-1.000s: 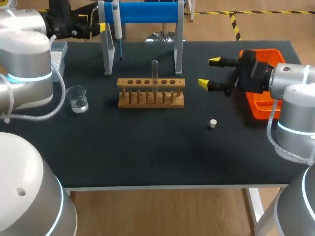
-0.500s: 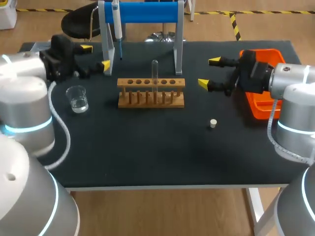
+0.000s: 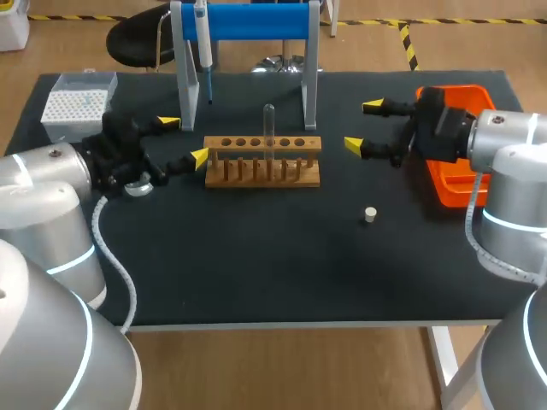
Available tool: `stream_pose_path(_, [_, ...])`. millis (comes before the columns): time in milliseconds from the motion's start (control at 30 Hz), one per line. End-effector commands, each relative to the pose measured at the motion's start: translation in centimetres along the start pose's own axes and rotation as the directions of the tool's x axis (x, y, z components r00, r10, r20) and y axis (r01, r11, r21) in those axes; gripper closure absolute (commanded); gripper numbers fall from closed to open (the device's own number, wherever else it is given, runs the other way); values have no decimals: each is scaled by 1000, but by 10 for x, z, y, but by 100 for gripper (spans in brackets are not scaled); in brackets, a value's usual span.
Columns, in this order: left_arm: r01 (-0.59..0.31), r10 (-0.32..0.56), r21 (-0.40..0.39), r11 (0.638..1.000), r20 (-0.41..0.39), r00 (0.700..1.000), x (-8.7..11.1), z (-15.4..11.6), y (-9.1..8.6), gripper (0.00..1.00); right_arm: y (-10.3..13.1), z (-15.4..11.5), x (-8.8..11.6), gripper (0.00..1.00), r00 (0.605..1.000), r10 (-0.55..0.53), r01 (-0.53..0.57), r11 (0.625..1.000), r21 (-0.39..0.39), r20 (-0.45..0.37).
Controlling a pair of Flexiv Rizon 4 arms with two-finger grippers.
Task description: Invert the test tube, pick up the pipette, mount the tip to pipette, aspirate from beaker and dispense into the tube, eject the tip, return the pipette, and cap with the stopper.
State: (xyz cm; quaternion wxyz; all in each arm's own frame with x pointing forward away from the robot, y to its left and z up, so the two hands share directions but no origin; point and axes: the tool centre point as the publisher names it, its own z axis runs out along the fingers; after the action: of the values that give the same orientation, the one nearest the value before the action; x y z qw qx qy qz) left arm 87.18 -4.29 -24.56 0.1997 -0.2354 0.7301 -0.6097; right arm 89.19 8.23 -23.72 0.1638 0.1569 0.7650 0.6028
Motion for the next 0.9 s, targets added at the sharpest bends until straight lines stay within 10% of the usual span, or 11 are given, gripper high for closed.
stream_pose_path(33, [0, 1, 31, 1000, -17, 1000, 0, 23, 12, 0, 0, 0, 0, 0, 1000, 0, 0, 1000, 0, 2])
stream_pose_path(900, [-15, 0, -110, 994, -137, 991, 8, 75, 35, 0, 0, 0, 0, 0, 1000, 0, 0, 1000, 0, 2])
